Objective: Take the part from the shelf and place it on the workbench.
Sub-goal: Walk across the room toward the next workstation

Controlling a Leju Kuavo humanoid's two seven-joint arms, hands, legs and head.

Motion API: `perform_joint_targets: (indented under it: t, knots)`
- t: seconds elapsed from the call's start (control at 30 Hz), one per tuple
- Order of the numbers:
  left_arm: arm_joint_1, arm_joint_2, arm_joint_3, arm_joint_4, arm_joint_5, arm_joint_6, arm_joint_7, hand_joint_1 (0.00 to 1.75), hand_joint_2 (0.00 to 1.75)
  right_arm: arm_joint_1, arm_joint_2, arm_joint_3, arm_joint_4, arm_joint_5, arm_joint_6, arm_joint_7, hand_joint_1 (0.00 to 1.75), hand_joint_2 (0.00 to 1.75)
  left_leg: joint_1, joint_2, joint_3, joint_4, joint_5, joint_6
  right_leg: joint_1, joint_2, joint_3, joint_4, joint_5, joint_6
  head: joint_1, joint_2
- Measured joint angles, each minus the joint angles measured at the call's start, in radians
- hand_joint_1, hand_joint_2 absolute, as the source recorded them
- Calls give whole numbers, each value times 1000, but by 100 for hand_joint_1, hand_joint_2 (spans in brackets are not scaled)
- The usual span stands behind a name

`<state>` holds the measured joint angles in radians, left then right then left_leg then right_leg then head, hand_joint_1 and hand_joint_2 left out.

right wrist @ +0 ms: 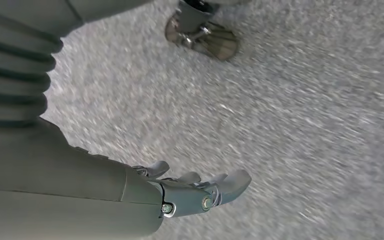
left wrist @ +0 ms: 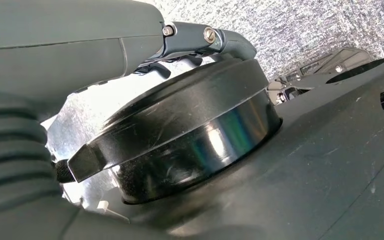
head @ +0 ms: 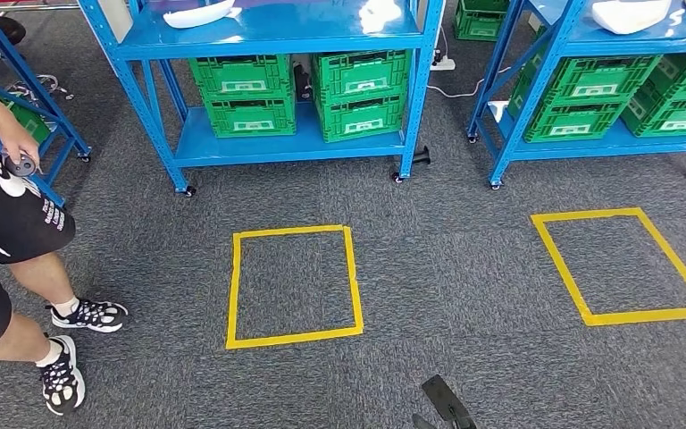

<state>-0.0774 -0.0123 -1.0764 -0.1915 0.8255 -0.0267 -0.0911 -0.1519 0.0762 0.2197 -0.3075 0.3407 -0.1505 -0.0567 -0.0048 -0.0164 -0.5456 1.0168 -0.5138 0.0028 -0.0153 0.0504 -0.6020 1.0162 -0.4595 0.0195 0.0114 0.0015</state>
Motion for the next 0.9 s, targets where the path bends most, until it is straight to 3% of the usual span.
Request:
perform_joint_targets:
  t: [0.27, 0.4, 0.5, 0.63, 0.9]
  knots:
    - [48, 2, 229, -41, -181, 6, 19, 0, 0, 65, -14, -34, 0, -74, 32, 11, 0, 0, 0, 0, 0, 0, -1, 0, 0, 0, 0, 0, -1, 0, 0, 0]
    - [75, 2, 337, -62, -270, 8, 29, 0, 0, 97, -21, -50, -2, -110, 48, 17, 0, 175, 0, 0, 0, 0, -1, 0, 0, 0, 0, 0, -1, 0, 0, 0]
    - [98, 2, 419, -78, -338, 9, 38, 0, 0, 122, -26, -63, -4, -139, 61, 23, 0, 175, 0, 0, 0, 0, -1, 0, 0, 0, 0, 0, -1, 0, 0, 0]
    - [123, 3, 531, -99, -426, 11, 45, 0, 175, 155, -33, -82, -13, -175, 76, 28, 0, 175, 0, 0, 0, 0, -1, 0, 0, 0, 0, 0, -2, 0, 0, 0]
    - [170, 7, 762, -140, -607, 19, 65, 0, 175, 224, -47, -129, -35, -249, 108, 41, 0, 175, 0, 0, 0, 0, -2, 0, 0, 0, 0, 0, -3, 0, 0, 0]
